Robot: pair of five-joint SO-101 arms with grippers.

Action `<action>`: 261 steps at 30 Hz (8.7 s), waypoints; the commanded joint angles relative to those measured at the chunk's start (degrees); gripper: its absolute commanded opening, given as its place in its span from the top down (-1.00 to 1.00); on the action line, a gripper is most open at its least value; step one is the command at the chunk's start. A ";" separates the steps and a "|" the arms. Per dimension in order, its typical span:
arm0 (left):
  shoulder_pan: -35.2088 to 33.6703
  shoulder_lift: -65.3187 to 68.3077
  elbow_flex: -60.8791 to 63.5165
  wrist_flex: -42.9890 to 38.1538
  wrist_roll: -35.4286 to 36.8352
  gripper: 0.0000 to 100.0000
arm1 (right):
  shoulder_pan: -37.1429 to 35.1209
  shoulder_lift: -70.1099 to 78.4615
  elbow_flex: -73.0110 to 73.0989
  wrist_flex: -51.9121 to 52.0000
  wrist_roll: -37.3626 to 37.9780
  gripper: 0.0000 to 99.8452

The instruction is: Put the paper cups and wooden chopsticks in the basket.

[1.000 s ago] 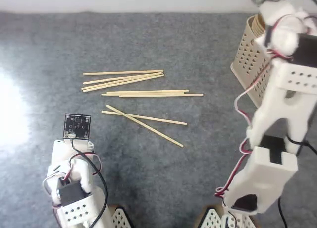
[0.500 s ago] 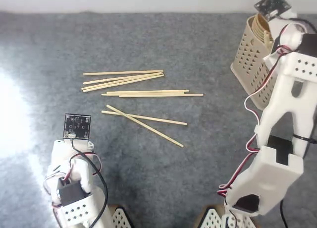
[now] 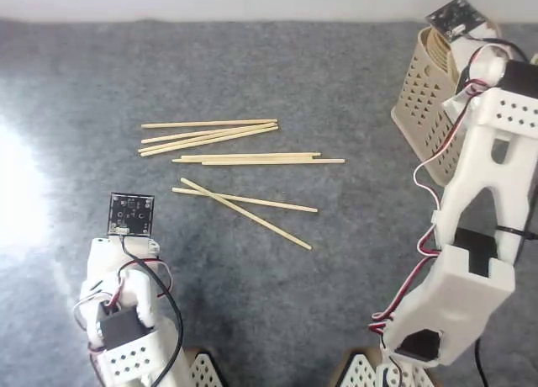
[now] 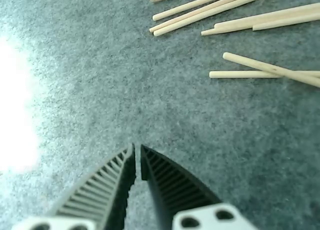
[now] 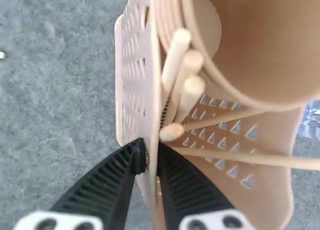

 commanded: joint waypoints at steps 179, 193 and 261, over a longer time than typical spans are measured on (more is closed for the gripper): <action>65.76 64.97 -76.00 3.69 -10.46 0.98 | -6.20 -100.00 127.82 -47.25 -22.33 0.75; 66.20 65.23 -69.85 -32.53 10.73 0.98 | 14.02 -100.00 126.68 -39.08 -21.54 0.99; 49.58 79.74 -115.03 41.05 -15.38 0.69 | 9.89 -99.91 129.41 -43.21 -21.19 0.99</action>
